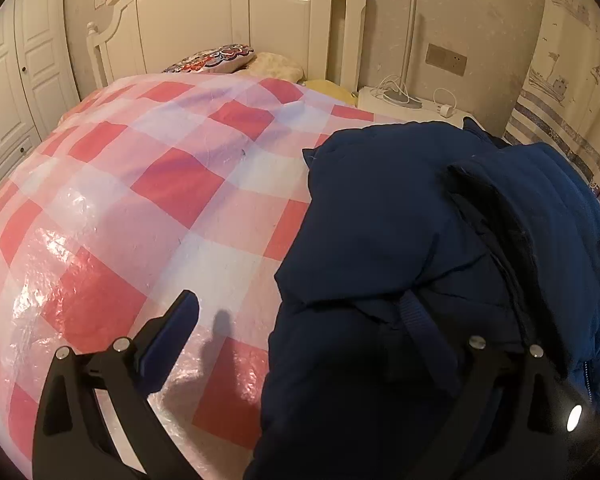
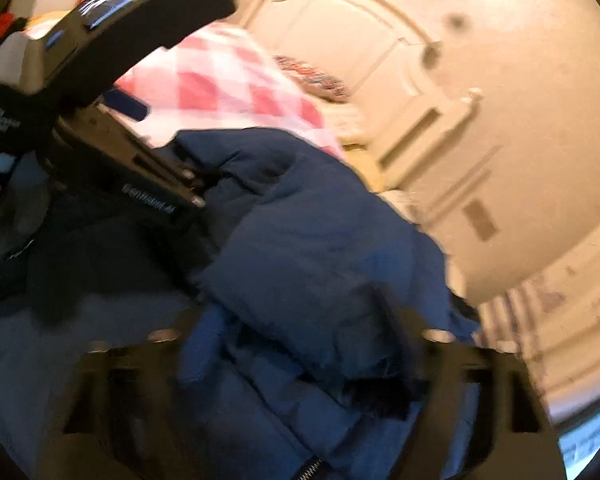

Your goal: Fold large clothes

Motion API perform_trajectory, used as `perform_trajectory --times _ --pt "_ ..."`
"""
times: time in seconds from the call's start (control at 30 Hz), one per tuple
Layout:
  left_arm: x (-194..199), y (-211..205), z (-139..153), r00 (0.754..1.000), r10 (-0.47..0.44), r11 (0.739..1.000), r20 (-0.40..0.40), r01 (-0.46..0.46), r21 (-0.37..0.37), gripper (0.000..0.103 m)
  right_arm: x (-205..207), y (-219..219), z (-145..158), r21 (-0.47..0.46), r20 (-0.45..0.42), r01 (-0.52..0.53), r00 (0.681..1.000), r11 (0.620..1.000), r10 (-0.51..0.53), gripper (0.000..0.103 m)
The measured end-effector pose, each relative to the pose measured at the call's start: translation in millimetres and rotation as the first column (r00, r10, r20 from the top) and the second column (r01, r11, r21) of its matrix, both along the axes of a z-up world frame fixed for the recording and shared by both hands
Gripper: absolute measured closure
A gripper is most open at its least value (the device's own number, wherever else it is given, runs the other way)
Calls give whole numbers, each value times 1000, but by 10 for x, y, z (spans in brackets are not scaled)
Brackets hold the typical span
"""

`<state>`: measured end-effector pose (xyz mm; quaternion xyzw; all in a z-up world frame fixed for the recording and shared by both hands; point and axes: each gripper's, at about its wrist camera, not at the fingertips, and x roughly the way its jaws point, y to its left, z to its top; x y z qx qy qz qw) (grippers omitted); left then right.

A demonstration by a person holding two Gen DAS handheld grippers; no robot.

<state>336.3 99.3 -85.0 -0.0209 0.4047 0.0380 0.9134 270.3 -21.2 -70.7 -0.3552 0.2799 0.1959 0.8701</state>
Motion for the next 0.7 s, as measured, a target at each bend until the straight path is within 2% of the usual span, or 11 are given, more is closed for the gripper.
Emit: perform_trajectory --times 0.07,0.13,0.17,0.23,0.27,0.33,0.37,0.5,0.57,0.63,0.7 --pt "-2 8 0 1000 -1 1000 0 1 -7 3 14 -197 171 155 -34 6 999 988 -1 74" --pt "-1 18 -1 1000 -2 1000 0 2 -14 3 15 -621 462 421 -50 66 998 905 -49 78" --pt "-2 20 -2 1000 -2 1000 -1 2 -18 3 -4 -975 607 580 -67 120 993 806 -100 79" --pt "3 26 -3 1000 -3 1000 -3 3 -21 3 -36 -1496 685 748 -115 213 974 629 -194 79" --pt "2 24 -3 1000 -3 1000 -3 3 -20 3 -56 -1898 638 832 -190 296 946 469 -262 79" --pt "2 23 -3 1000 -4 1000 -2 4 -20 3 -57 -2385 444 857 -342 439 876 270 -339 78" --pt "1 23 -3 1000 -3 1000 -2 3 -20 3 -52 -2565 322 828 -414 513 832 227 -370 78" --pt "1 21 -3 1000 -2 1000 -3 2 -19 2 -94 -2861 10 750 -532 628 759 208 -376 50" --pt "2 21 0 1000 -2 1000 -3 2 -18 2 -123 -2904 -47 754 -546 631 755 179 -364 18" --pt "2 19 2 1000 -2 1000 -2 2 -16 2 -122 -2932 -61 766 -541 622 761 164 -358 15" --pt "3 19 5 1000 -1 1000 -1 1 -15 2 -106 -2887 -17 770 -524 609 774 191 -356 18"
